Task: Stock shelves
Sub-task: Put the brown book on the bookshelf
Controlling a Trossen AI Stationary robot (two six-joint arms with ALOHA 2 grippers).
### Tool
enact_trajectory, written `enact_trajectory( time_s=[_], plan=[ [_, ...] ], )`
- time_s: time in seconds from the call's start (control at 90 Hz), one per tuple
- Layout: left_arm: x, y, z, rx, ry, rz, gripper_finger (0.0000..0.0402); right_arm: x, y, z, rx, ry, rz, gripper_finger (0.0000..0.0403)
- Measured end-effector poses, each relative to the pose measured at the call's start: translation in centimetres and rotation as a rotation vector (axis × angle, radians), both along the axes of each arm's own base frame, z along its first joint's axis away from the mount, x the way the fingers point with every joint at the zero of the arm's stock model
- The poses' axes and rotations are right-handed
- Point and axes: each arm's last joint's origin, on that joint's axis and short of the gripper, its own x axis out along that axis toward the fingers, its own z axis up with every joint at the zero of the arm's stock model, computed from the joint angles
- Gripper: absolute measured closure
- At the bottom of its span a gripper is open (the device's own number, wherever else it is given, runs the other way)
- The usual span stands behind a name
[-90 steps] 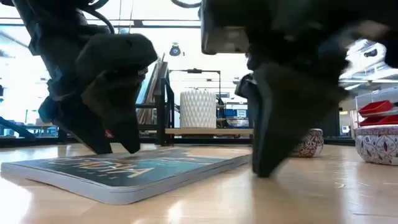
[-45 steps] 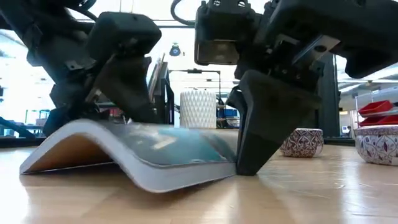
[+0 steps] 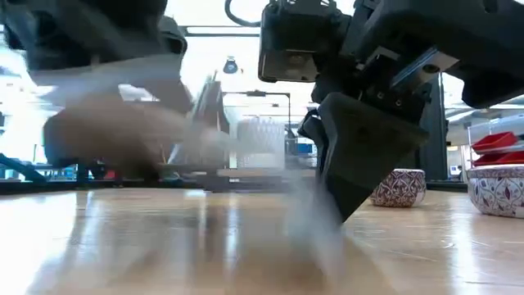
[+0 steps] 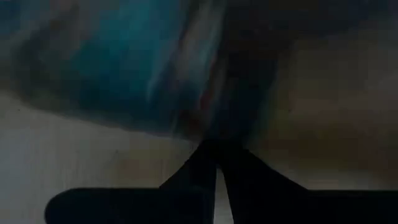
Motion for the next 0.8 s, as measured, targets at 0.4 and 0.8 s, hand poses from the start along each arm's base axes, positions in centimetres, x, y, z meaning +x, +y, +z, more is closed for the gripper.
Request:
enact_trajectory(
  time_s=[0.4, 0.8],
  plan=[
    [-1.2, 0.7, -1.2, -0.055, -0.024, 0.065, 0.0209, 0.0, 0.0, 0.0, 0.008, 0.005, -0.001, 0.0403],
    [-2.4, 1.9, 5.9, 0.112, -0.048, 0.12, 0.0398, -0.3, 0.6, 0.0, 0.007, 0.005, 0.009, 0.0403]
  ],
)
